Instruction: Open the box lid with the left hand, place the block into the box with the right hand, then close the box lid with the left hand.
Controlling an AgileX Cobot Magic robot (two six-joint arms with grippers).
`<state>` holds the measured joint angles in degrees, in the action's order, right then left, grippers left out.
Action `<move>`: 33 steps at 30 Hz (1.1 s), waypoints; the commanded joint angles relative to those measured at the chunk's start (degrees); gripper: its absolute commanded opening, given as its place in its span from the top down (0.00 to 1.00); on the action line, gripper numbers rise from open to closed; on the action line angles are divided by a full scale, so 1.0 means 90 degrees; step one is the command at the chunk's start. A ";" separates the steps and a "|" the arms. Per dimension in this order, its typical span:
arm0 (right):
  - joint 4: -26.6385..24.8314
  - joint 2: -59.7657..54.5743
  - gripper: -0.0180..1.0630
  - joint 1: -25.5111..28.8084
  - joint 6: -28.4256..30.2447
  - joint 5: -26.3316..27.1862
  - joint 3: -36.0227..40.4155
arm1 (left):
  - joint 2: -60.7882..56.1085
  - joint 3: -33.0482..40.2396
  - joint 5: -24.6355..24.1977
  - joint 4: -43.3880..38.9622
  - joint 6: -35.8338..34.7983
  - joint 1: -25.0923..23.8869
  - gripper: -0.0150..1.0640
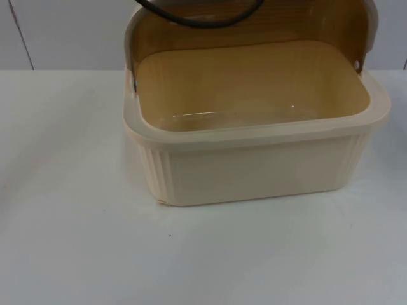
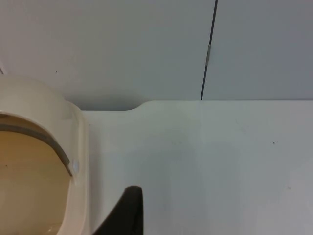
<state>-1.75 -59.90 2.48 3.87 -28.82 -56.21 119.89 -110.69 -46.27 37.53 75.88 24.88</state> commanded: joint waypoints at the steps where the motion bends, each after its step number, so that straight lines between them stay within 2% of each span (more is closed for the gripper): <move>1: -0.0016 0.0014 0.04 0.0023 -0.0004 0.0061 -0.0029 | 0.0002 0.0027 -0.0377 -0.0099 -0.0169 -0.0027 0.99; 12: -0.0013 0.0014 0.04 0.0023 -0.0046 0.0057 -0.0029 | -0.0013 0.0117 -0.0541 -0.0142 -0.0465 0.0034 0.99; 18: -0.0013 0.0014 0.04 0.0023 -0.0046 0.0057 -0.0029 | -0.0219 0.0872 -0.0275 -0.0433 -0.0547 0.0244 0.99; 24: -0.0013 0.0014 0.04 0.0023 -0.0100 0.0072 -0.0029 | -0.0509 0.1681 0.0266 -0.0688 -0.0689 0.0416 0.99; 29: -0.0060 0.0014 0.04 0.0023 -0.0100 0.0073 -0.0029 | -0.0736 0.2714 0.1175 -0.0755 -0.0771 0.0710 0.99; 33: -0.0166 0.0014 0.04 0.0023 -0.0100 0.0073 -0.0029 | -0.0752 0.3129 0.1555 -0.0755 -0.0820 0.0840 0.99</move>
<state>-2.50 -59.90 2.48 3.05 -28.71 -56.21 112.08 -84.14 -37.23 33.46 69.84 33.04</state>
